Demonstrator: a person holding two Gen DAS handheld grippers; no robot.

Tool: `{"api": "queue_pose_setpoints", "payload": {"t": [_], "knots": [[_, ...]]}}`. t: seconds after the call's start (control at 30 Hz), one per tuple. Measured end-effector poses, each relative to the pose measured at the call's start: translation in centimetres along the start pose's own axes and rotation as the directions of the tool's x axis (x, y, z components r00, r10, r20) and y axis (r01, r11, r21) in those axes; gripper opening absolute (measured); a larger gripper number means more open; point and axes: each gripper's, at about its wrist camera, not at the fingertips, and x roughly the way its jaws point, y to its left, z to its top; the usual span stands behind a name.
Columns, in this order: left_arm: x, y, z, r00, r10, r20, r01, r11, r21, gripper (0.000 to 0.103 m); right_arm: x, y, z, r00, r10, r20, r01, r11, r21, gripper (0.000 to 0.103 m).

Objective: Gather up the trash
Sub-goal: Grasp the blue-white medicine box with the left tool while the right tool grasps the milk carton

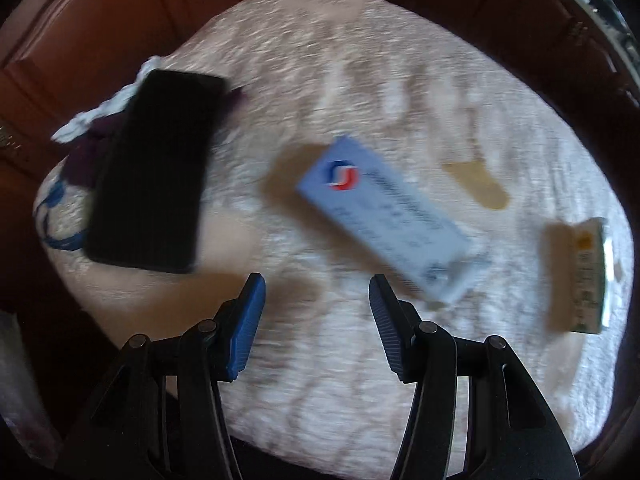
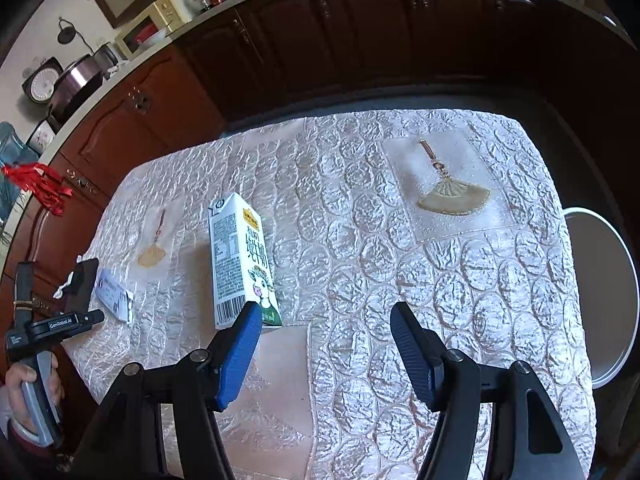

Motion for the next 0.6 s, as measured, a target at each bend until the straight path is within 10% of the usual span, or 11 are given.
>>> {"api": "queue_pose_setpoints", "payload": {"t": [0.27, 0.6], "knots": [[2.0, -0.2, 2.5, 0.995, 0.101, 0.016, -0.101, 0.995, -0.001, 0.053, -0.1, -1.0, 0.4, 1.0, 0.006, 0.001, -0.006, 0.999, 0.041, 0.066], [1.7, -6.1, 6.0, 0.98, -0.183, 0.074, 0.178, 0.982, 0.068, 0.053, 0.3, -0.5, 0.9, 1.0, -0.02, -0.018, 0.02, 1.0, 0.016, 0.066]]}}
